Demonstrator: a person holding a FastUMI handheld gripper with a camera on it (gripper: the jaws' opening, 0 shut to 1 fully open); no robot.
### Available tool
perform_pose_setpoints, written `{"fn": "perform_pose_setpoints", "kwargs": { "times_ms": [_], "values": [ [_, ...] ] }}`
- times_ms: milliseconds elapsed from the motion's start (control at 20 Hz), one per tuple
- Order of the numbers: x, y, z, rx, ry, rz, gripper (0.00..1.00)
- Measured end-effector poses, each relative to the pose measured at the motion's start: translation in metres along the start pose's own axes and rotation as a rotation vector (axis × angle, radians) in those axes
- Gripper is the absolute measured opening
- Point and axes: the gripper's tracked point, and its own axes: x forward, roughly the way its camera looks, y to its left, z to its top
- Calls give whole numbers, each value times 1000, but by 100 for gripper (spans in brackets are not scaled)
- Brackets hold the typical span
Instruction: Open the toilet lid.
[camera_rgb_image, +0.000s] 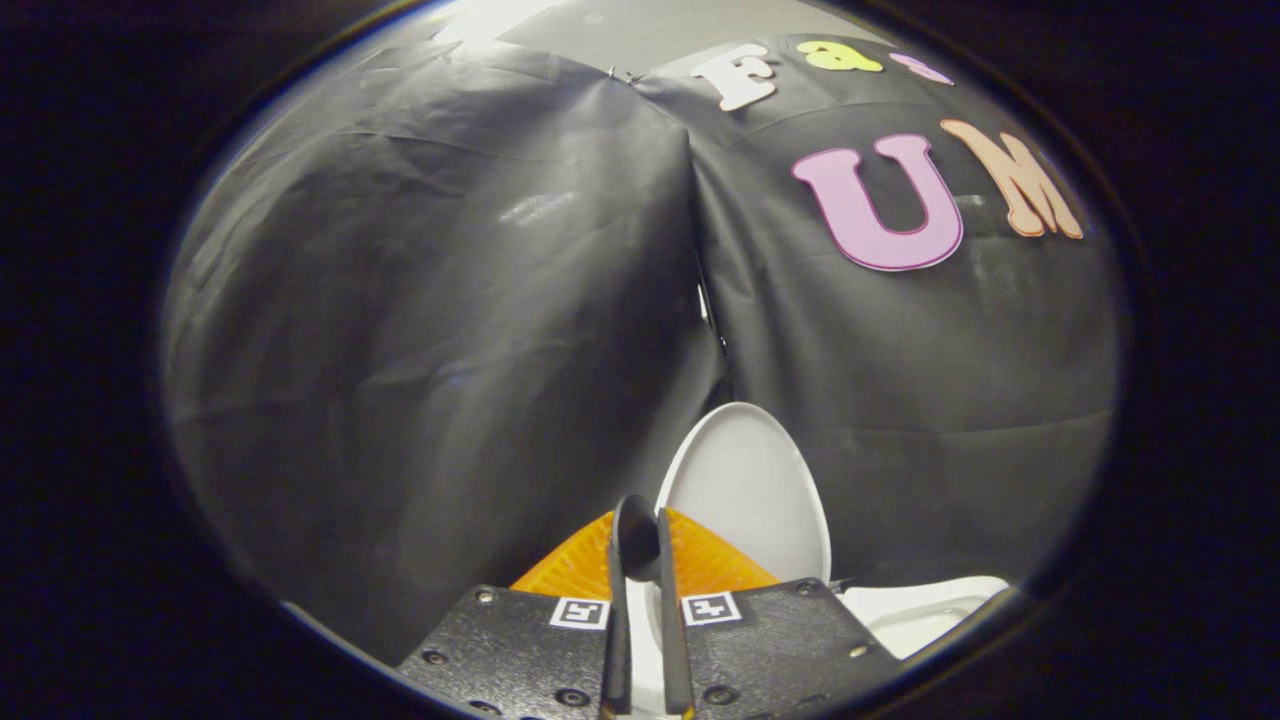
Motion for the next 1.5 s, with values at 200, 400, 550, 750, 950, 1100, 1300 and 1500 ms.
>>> {"fn": "perform_pose_setpoints", "kwargs": {
  "times_ms": [200, 400, 550, 750, 950, 1100, 1300, 1500],
  "values": [
    [-12, -12, 5, -20, -16, -49, 30],
    [-31, -12, 36, 11, -126, -24, 54],
    [-55, -21, 53, -3, -182, -54, 72],
    [-94, -50, 76, -35, -228, -131, 78],
    [-141, -113, 84, -22, -255, -281, 78],
    [-181, -161, 83, -24, -265, -401, 78],
    [-240, -214, 71, 0, -276, -531, 78],
    [-299, -254, 57, -9, -264, -646, 78]
  ]
}}
